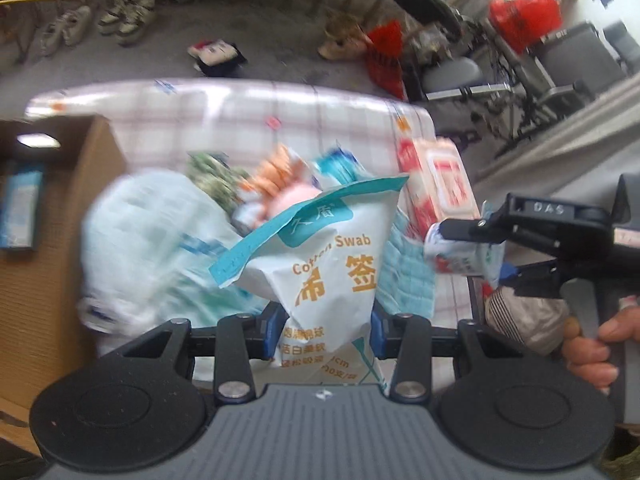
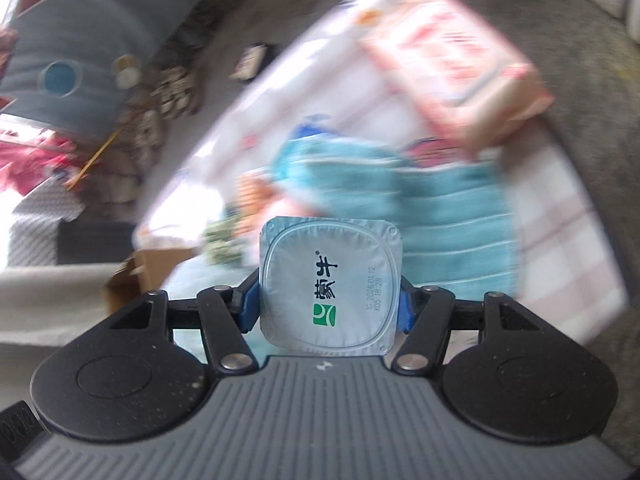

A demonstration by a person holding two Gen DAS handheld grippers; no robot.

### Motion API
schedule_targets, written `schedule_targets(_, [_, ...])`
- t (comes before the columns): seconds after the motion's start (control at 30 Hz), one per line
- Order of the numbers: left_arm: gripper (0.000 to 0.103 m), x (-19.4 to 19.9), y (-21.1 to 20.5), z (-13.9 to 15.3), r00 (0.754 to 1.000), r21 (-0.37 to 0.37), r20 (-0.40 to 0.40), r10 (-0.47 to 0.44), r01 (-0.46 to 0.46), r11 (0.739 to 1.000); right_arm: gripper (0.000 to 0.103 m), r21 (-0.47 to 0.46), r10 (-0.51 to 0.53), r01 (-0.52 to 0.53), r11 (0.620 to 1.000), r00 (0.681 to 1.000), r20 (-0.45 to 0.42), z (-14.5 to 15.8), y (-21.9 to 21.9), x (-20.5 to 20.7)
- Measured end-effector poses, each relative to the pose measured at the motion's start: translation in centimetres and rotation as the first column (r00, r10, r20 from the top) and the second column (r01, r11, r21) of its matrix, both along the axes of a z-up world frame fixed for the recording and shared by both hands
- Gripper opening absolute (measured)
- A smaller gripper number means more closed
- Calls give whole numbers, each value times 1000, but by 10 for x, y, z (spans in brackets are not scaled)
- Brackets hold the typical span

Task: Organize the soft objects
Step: 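Carry the swab bag and yogurt cup over the cardboard box with both tools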

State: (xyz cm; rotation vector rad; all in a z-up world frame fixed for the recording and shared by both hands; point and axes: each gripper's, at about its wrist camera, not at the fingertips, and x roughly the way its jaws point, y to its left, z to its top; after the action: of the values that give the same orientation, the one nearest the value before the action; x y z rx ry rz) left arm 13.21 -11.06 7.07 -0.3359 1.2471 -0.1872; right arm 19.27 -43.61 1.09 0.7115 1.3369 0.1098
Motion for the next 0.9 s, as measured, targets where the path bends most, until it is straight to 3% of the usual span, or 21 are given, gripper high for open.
schedule_targets(0.2, [42,7,86,55,992,87,68,103,-109,990,60,116,119,-125,985,991,61,35,104,35])
schedule_targets(0.37, [42,29,155,51,981,171,106,165,-182,968,61,183,206,-222,958,973,102,51,191,73])
schedule_targets(0.57, [42,67,207,-27,985,261,56,165,-174,950,60,201,255,-272,941,961,106,38,273,111])
schedule_targets(0.9, [43,101,243,-159,995,241,-61,82,-65,968,61,156,304,-310,938,951,60,-9,339,115])
